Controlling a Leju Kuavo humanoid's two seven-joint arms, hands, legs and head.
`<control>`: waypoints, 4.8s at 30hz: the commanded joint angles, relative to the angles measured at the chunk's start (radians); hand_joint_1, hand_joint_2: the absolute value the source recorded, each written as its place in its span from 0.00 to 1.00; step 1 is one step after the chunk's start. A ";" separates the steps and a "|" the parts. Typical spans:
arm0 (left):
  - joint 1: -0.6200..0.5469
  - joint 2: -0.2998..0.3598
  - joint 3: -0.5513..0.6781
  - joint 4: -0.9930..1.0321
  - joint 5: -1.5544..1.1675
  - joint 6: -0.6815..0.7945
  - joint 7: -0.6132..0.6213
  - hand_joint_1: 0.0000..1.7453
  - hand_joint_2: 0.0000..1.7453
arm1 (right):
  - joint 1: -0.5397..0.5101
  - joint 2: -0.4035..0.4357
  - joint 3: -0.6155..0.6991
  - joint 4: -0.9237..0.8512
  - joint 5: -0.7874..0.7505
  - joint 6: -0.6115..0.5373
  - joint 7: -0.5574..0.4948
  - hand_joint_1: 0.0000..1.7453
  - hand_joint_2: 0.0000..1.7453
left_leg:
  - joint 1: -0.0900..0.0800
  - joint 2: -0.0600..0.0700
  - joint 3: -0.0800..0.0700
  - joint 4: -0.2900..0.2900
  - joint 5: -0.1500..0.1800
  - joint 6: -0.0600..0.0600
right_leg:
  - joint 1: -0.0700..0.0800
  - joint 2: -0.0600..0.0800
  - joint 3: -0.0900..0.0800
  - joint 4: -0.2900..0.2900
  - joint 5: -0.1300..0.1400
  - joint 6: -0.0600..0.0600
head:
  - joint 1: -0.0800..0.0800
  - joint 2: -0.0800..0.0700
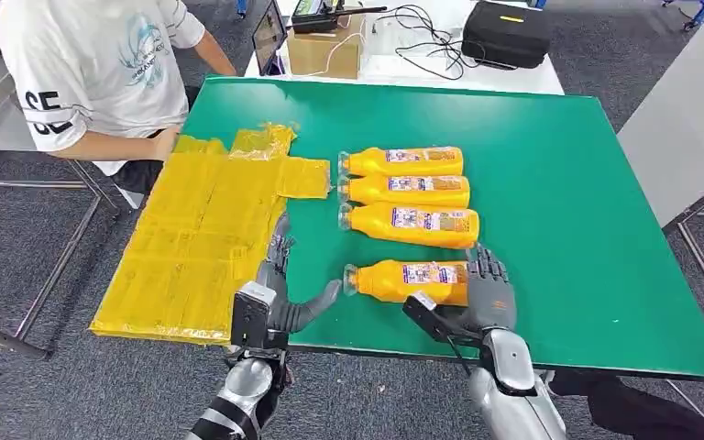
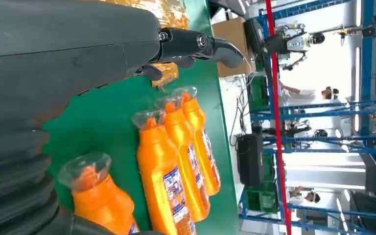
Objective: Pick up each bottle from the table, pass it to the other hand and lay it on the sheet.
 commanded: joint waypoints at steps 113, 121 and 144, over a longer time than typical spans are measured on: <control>-0.284 0.297 0.260 0.113 -0.326 0.107 0.117 1.00 1.00 | 0.025 0.220 0.114 -0.307 -1.123 0.008 -0.509 0.00 1.00 | 0.001 -0.001 0.025 0.001 -0.022 0.002 | 0.001 0.002 0.027 0.001 -0.021 0.003 | 0.000 0.000; -0.382 0.403 0.177 0.383 -0.745 0.128 0.129 1.00 1.00 | -0.010 0.224 0.083 -0.256 -1.140 0.070 -0.516 0.00 1.00 | 0.000 0.001 0.027 -0.001 -0.020 0.002 | 0.000 0.003 0.029 -0.001 -0.020 0.003 | 0.001 0.000; -0.471 0.494 -0.014 0.806 -1.039 -0.204 0.297 1.00 1.00 | -0.065 0.255 0.168 -0.138 -1.138 0.164 -0.520 0.00 1.00 | 0.001 0.006 0.030 -0.002 -0.021 0.002 | 0.001 0.008 0.029 0.000 -0.019 0.003 | 0.000 0.000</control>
